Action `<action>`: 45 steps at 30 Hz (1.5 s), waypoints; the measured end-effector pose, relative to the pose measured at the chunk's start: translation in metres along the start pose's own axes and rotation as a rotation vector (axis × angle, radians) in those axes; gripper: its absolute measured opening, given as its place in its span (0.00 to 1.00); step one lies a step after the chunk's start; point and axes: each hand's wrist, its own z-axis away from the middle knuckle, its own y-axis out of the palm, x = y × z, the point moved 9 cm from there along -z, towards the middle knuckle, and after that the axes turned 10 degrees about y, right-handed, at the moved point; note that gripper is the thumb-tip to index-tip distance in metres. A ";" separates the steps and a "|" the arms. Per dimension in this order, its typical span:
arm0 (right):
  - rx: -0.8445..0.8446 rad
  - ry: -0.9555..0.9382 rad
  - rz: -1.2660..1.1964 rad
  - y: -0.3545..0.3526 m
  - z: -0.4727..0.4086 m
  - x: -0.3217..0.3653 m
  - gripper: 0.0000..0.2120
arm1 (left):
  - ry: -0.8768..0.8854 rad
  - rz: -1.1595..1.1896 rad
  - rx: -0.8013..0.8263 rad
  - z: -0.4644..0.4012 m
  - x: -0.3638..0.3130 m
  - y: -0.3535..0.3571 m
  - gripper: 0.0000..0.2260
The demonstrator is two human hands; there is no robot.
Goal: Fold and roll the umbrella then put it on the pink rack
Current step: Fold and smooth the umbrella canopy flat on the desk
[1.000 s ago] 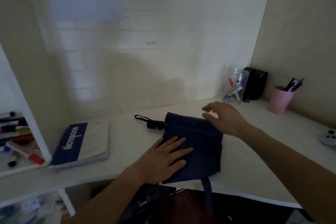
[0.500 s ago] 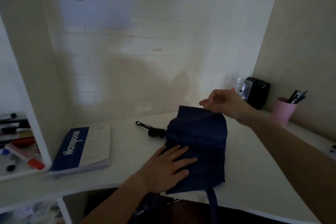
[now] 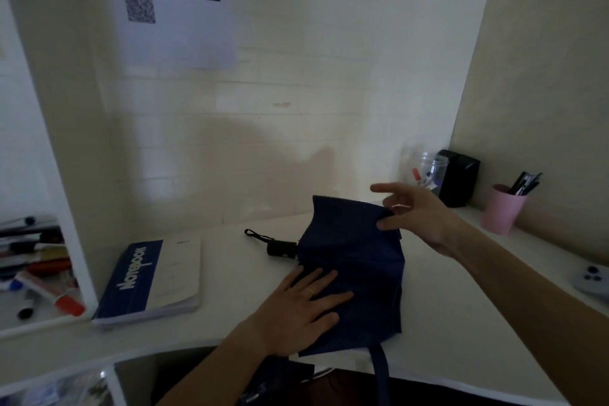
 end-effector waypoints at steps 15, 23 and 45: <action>-0.234 -0.563 0.708 0.083 0.106 -0.067 0.15 | -0.382 0.443 -0.672 0.041 0.028 -0.056 0.25; -0.390 -0.458 0.681 0.068 0.103 -0.081 0.24 | -0.588 0.584 -0.481 0.021 0.039 -0.032 0.12; -0.525 0.209 -0.226 0.034 0.072 -0.126 0.27 | -0.606 0.868 -0.755 0.007 0.055 -0.042 0.20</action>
